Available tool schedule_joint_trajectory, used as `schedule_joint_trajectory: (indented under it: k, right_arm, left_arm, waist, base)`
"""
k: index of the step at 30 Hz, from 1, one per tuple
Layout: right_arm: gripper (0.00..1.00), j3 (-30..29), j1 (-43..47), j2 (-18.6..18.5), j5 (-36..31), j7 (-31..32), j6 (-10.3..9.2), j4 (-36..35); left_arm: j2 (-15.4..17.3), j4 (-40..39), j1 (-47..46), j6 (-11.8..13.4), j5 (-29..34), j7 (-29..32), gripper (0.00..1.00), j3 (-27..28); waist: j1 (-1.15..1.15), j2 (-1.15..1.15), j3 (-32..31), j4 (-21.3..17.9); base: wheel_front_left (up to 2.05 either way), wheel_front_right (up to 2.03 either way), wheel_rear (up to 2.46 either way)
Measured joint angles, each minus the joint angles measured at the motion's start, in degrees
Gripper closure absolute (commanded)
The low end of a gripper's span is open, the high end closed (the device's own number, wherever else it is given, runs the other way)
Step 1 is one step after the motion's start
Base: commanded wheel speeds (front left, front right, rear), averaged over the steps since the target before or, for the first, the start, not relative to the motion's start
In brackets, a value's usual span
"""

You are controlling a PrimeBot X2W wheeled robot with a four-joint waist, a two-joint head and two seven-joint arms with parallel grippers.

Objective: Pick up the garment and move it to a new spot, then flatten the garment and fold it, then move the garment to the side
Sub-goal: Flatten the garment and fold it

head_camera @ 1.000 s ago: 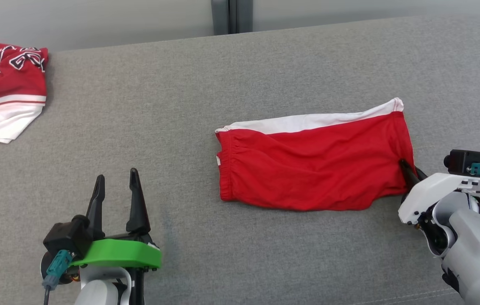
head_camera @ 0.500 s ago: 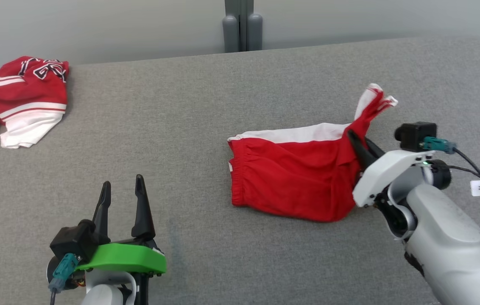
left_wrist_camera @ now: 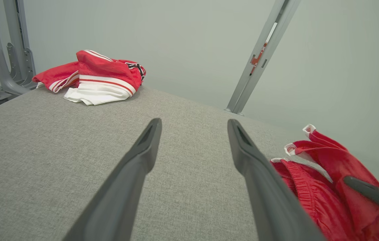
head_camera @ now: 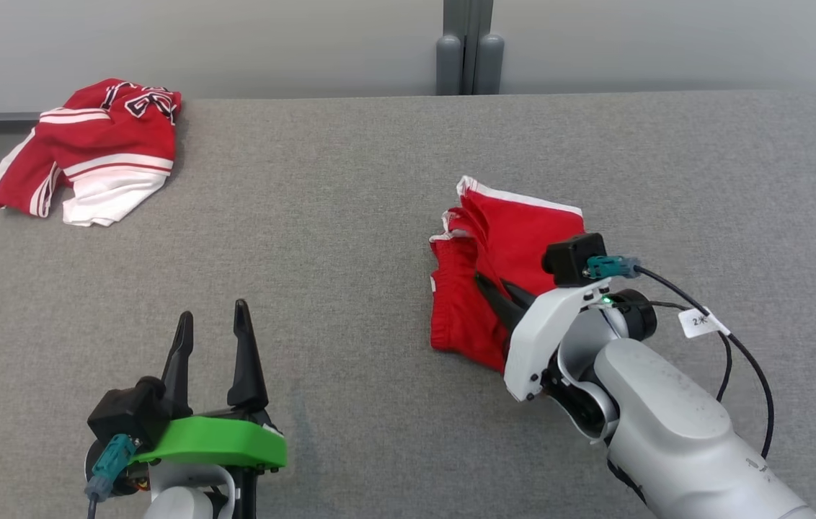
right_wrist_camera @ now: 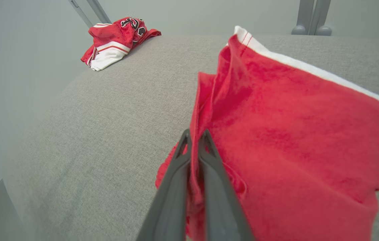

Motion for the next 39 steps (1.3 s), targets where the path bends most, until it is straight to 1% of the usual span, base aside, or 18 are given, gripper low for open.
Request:
schedule_joint_trajectory:
  k: [5, 7, 8, 9, 10, 16, 20, 24, 28, 31, 36, 39]
  right_arm:
    - [1.00, 1.8, 0.0, 0.6, -0.5, 0.6, -0.01, 2.0]
    - [0.69, 2.7, 0.0, 0.9, -0.6, 0.6, -0.01, 2.3]
    - [0.49, 3.4, 0.0, 0.9, -0.6, 0.6, -0.01, 2.3]
    - [0.23, 3.7, 0.0, 1.0, -0.6, 0.6, 0.00, 2.2]
    - [0.00, 4.2, -0.1, 1.0, -0.6, 0.5, -0.01, 2.1]
    - [0.00, 5.1, 0.0, 0.5, -0.7, -1.9, 0.00, -0.2]
    - [0.00, 3.4, 0.3, -1.5, -1.1, -3.6, 0.00, -3.1]
    - [0.00, -0.9, 1.1, -3.9, -2.7, -5.2, 0.00, -5.5]
    - [0.00, -4.7, 2.8, -5.1, -5.0, -5.4, -0.01, -6.1]
    - [0.00, -7.0, 4.2, -5.0, -6.9, -5.6, 0.00, -6.4]
    - [0.00, -12.0, 6.4, -4.0, -9.6, -8.3, 0.00, -7.2]
    - [0.00, -16.8, 8.9, -2.7, -12.2, -10.9, 0.00, -8.2]
  left_arm:
    - [0.0, 0.0, 0.0, 0.0, 0.0, 0.0, 0.00, 0.1]
    - [0.0, 0.0, 0.0, 0.0, -0.1, 0.0, 0.00, 0.2]
    - [0.0, 0.0, 0.0, 0.0, -0.1, 0.0, 0.00, 0.3]
    - [-0.1, 0.0, 0.0, 0.1, -0.1, 0.0, 0.00, 0.3]
    - [-0.1, 0.0, 0.0, 0.1, -0.1, 0.0, 0.00, 0.3]
    - [-0.1, 0.1, 0.0, 0.2, -0.3, 0.0, 0.00, -0.3]
    - [-0.1, 0.5, 0.0, 0.0, -0.7, 0.0, 0.00, -1.9]
    - [-0.2, 0.5, 0.0, 0.3, -1.6, 0.0, 0.00, -3.9]
    - [-0.2, 0.5, 0.0, 0.6, -1.9, 0.0, 0.00, -5.2]
    - [-0.2, 0.4, 0.0, 0.7, -1.9, 0.0, 0.00, -5.4]
    - [-0.2, 0.5, 0.0, 0.7, -1.8, 0.0, 0.00, -5.5]
    - [-0.2, 0.4, -0.4, 0.4, -1.3, 0.0, 0.00, -5.2]
  waist:
    - [0.00, 0.00, 0.5, 0.5]
    - [0.00, 0.00, 0.5, 0.4]
    - [0.00, 0.00, 0.5, 0.3]
    - [0.00, 0.00, 0.6, 0.2]
    - [0.00, 0.00, 0.6, 0.0]
    - [0.00, 0.00, 0.4, -1.1]
    - [0.00, 0.00, 0.2, -1.6]
    - [0.00, 0.00, 0.1, -2.0]
    - [0.00, 0.00, 0.4, -2.0]
    - [0.00, 0.00, 0.6, -2.0]
    - [0.00, 0.00, 0.5, -2.1]
    - [0.00, 0.00, 0.0, -2.5]
  base:
    - [0.00, 0.00, 0.00]
    - [0.00, 0.00, 0.00]
    - [0.00, 0.00, 0.00]
    - [0.00, 0.00, 0.00]
    - [0.00, 0.00, 0.00]
    - [0.00, 0.00, 0.00]
    - [0.00, 0.00, 0.00]
    - [0.00, 0.00, 0.00]
    - [0.00, 0.00, 0.00]
    - [0.00, 0.00, 0.00]
    - [0.00, 0.00, 0.00]
    - [0.00, 0.00, 0.00]
